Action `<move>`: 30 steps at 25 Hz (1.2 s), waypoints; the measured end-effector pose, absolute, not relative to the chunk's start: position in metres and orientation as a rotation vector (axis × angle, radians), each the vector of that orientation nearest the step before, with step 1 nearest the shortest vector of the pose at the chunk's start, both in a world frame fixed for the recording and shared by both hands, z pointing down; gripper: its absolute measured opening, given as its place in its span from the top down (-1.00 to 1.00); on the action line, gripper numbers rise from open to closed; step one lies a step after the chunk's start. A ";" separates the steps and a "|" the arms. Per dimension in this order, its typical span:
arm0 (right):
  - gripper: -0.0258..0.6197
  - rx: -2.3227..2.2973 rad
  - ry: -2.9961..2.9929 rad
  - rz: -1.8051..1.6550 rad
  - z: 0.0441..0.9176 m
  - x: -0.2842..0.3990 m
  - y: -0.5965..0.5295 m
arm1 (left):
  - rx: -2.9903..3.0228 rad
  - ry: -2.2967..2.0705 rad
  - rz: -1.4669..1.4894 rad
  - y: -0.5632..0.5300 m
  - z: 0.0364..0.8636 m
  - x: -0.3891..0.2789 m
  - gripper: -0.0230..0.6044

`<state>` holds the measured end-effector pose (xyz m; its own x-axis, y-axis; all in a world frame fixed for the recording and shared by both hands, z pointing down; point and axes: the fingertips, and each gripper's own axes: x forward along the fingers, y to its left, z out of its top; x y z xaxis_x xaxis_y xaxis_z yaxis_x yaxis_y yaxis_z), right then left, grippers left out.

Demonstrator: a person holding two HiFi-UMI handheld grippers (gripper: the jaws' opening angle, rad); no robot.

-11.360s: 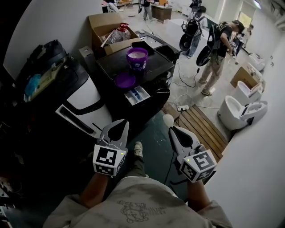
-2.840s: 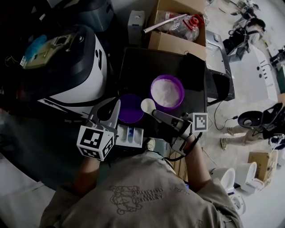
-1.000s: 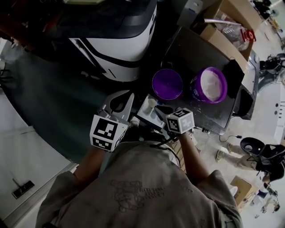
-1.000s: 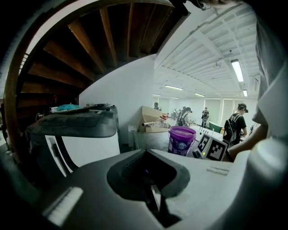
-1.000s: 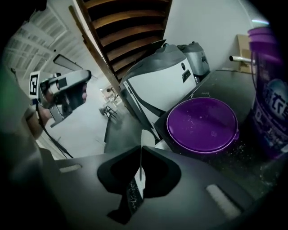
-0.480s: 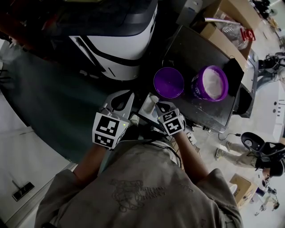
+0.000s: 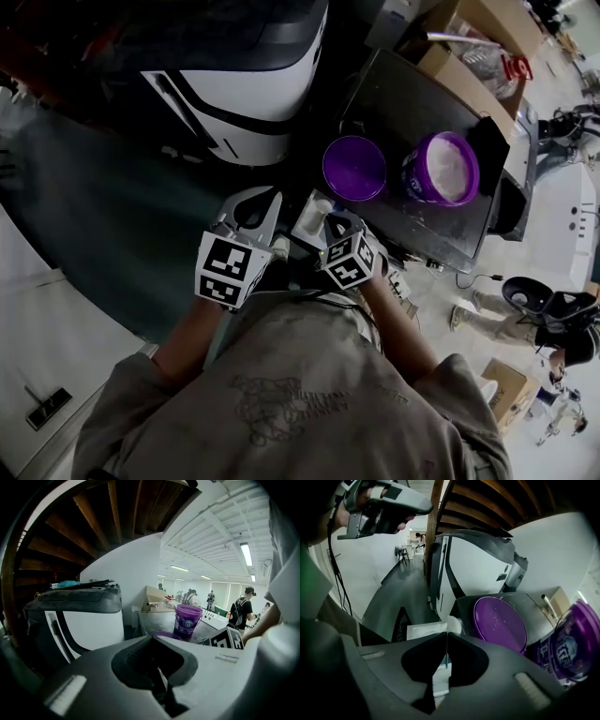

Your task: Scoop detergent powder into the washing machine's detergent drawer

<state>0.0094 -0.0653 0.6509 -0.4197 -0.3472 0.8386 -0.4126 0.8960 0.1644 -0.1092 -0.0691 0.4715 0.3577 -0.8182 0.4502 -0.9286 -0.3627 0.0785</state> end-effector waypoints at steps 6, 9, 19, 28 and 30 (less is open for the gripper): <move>0.81 0.584 -1.979 0.028 0.649 0.010 -0.065 | 2.295 -1.539 0.475 -0.061 0.478 -0.119 0.93; 0.81 0.606 -1.951 0.007 0.647 0.011 -0.066 | 2.295 -1.536 0.463 -0.060 0.480 -0.122 0.93; 0.81 0.626 -1.847 -0.134 0.638 0.010 -0.064 | 2.271 -1.517 0.394 -0.058 0.490 -0.130 0.93; 0.81 0.652 -1.789 -0.240 0.624 0.006 -0.064 | 2.247 -1.522 0.337 -0.058 0.495 -0.138 0.93; 0.81 0.652 -1.780 -0.257 0.620 0.005 -0.063 | 2.232 -1.532 0.330 -0.059 0.495 -0.143 0.93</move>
